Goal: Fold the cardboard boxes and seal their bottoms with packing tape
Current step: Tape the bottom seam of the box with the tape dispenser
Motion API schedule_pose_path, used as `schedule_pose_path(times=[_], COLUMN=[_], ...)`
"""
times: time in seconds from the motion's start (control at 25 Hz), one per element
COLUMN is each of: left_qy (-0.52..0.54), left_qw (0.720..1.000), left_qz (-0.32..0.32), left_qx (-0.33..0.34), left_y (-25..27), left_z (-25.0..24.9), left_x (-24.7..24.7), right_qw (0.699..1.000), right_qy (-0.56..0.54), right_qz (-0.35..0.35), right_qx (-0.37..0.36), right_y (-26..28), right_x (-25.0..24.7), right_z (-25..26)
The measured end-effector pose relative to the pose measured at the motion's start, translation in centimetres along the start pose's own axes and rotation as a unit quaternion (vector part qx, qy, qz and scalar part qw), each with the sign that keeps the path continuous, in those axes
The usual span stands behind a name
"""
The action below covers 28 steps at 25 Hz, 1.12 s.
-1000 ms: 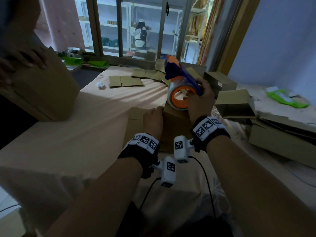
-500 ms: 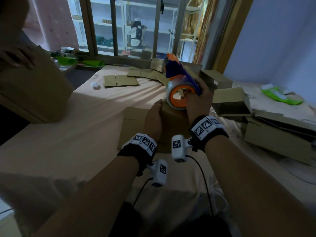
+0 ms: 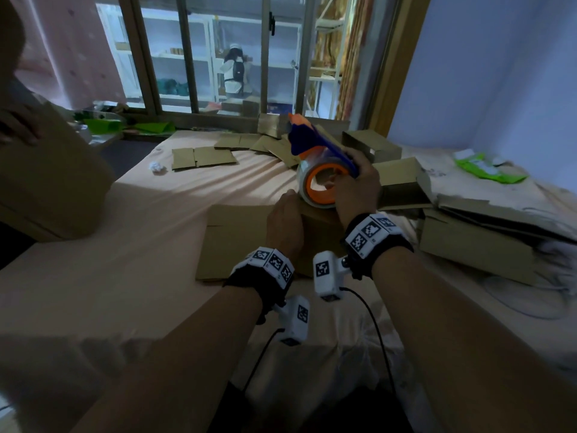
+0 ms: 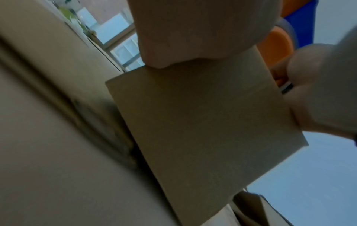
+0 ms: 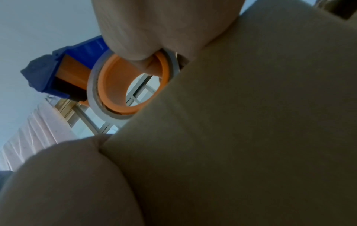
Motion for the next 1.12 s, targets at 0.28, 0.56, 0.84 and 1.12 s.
schedule_pose_path(times=[0.28,0.56,0.84,1.12], left_qy=[0.004,-0.012,0.052,0.125], left_qw=[1.0,0.992,0.99,0.981], left_qz=[-0.002,-0.099,-0.128,-0.132], left_qx=[0.017,0.076,0.041,-0.075], left_y=[0.8,1.9,1.5,1.4], left_z=[-2.5,-3.2,-2.3,-0.6], left_x=[5.7,8.3,7.5,6.6], right_qw=[0.997,0.996,0.989,0.995], right_qy=[0.064,0.066,0.124,0.088], right_qz=[0.028,0.039,0.069,0.021], right_qx=[-0.032,-0.034,-0.043,-0.042], right_y=[0.5,0.3,-0.6,0.3], right_x=[-3.0,-6.8,-7.9,-6.5], right_z=[1.6,-0.8,-1.2,-1.2])
Point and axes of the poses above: each hand's wrist, its own y-axis away from the middle knuckle, its own x-axis out of the palm, z = x × y, the point moved 6 cm from there along -y, towards the middle knuckle, and after that the axes turned 14 degrees about z, right-handed, at the moved point
